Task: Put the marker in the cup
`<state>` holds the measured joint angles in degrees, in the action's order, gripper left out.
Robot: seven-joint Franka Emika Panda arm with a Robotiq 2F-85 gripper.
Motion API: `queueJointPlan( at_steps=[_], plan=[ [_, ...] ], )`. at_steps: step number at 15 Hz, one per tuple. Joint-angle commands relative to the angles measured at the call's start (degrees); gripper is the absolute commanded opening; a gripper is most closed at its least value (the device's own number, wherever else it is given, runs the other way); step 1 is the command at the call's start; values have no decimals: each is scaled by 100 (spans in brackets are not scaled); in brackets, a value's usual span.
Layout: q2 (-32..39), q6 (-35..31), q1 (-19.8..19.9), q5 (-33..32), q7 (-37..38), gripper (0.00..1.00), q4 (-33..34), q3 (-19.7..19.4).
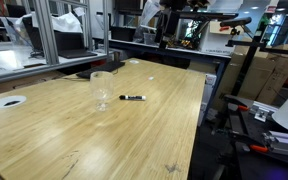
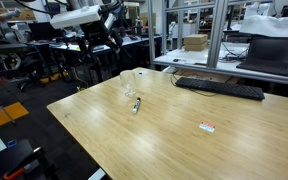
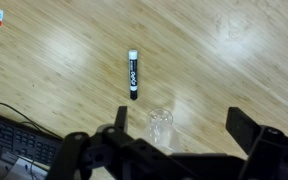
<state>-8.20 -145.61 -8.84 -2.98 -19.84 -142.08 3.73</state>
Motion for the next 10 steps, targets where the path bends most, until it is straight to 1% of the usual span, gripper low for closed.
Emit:
queueJointPlan(
  at_steps=[1, 10],
  plan=[
    [-25, 11, 32, 7, -5, 100, 10, 29],
    [-59, 11, 29, 7, -8, 100, 10, 25]
  ],
)
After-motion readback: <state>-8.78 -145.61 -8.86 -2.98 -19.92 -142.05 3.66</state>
